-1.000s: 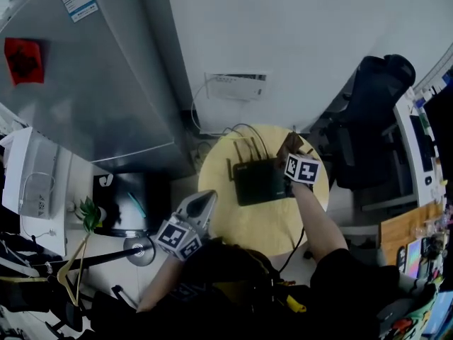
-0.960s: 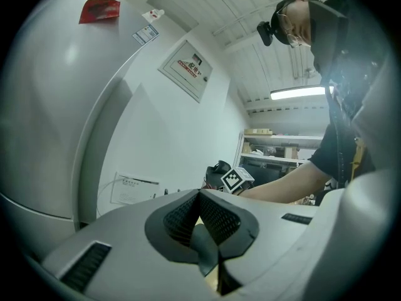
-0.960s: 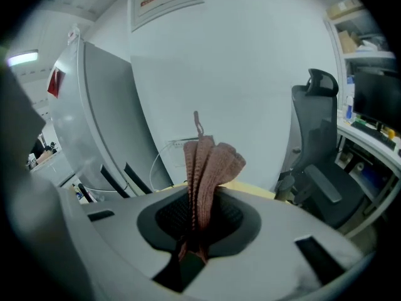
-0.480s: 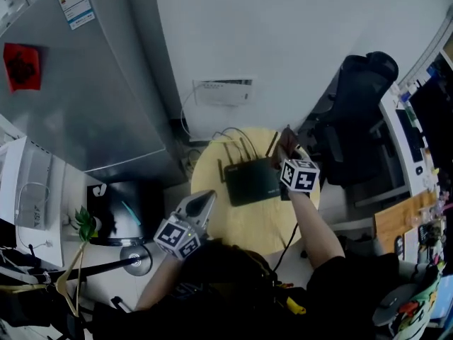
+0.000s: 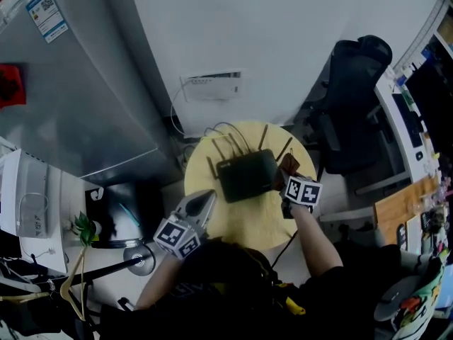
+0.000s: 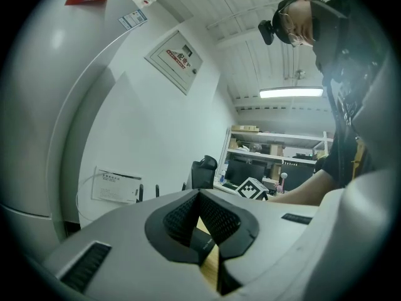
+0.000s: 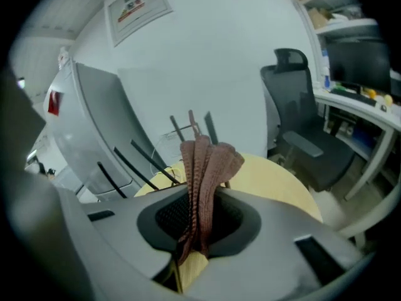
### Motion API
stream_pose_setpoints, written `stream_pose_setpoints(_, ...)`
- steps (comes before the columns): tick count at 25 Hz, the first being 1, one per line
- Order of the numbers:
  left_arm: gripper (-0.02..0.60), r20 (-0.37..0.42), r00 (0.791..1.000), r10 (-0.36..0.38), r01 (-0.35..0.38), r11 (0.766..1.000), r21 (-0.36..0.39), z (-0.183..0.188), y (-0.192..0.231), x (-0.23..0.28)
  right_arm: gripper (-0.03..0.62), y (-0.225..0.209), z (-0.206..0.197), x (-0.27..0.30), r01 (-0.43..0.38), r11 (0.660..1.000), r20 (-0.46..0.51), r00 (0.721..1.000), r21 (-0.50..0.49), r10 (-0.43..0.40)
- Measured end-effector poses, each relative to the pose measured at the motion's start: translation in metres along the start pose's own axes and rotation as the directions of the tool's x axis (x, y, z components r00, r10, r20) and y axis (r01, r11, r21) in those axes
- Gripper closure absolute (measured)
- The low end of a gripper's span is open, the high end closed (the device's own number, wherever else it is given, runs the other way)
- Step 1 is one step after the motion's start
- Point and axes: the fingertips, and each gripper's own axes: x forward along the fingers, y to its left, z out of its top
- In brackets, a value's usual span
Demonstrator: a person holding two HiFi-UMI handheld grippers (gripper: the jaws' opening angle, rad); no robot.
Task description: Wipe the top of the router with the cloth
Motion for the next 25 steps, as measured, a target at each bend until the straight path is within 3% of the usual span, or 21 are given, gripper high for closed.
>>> stream_pose_setpoints(4,0.584,-0.024,1.0,0.006,-0.006,1.0,0.005,-0.005,-0.006,0.014,0.531,-0.037,0.003,0.006,0.014,0.988,0.012,1.0,0.152,-0.016)
stream_pose_setpoints(9,0.584,-0.014,0.999,0.041,-0.041,0.999,-0.001,-0.006,-0.007,0.025,0.533,-0.055,0.004,0.026,-0.01,0.949,0.011,1.0,0.317,0.007)
stream_pose_setpoints(18,0.584,-0.068,0.996,0.063,-0.065,0.998,-0.027,-0.016,0.015,0.018,0.531,-0.06,0.0,0.066,0.045,0.904,-0.037,0.999,0.425,-0.033)
stream_pose_setpoints(25,0.584,-0.07,0.997,0.034,-0.035,0.999,-0.011,-0.011,0.034,0.022,0.531,-0.058,-0.009,0.074,0.076,0.84,-0.037,0.997,0.537,-0.066)
